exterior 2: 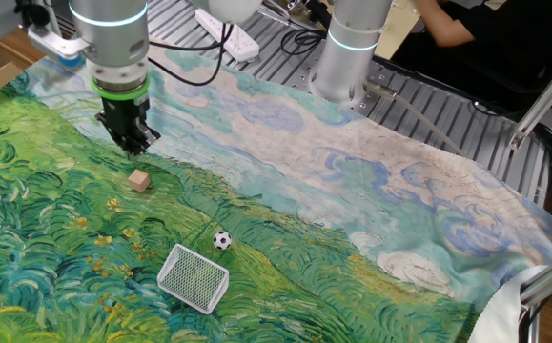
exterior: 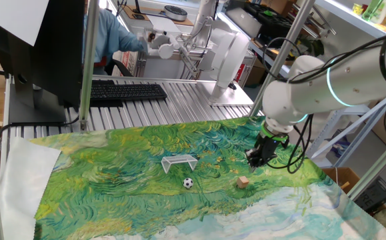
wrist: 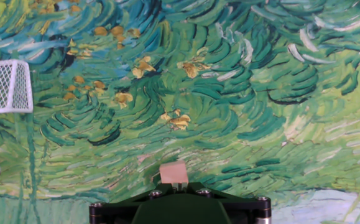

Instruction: Pick up the small block on the left and move it to the right

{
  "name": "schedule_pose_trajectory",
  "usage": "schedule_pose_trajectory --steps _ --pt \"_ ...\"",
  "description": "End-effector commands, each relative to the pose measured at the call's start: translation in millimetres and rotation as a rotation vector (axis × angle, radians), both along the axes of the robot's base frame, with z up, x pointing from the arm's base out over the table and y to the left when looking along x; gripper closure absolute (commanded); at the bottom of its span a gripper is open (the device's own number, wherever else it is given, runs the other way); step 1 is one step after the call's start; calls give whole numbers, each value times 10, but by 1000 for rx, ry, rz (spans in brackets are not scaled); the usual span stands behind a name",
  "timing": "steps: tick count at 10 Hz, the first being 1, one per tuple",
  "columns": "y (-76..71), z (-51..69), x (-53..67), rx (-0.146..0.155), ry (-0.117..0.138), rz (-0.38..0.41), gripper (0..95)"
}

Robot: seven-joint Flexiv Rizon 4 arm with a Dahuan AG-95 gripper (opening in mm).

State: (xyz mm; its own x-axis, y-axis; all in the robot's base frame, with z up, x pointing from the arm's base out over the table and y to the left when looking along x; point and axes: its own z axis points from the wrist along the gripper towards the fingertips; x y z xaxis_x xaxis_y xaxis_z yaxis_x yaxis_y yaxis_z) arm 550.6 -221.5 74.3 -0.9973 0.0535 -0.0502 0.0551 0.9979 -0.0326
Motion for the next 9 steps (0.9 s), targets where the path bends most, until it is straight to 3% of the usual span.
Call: schedule_pose_trajectory --steps 1,9 --pt "-1 -33 7 2 0 1 950" --pt "-5 -229 -9 7 -7 -5 950"
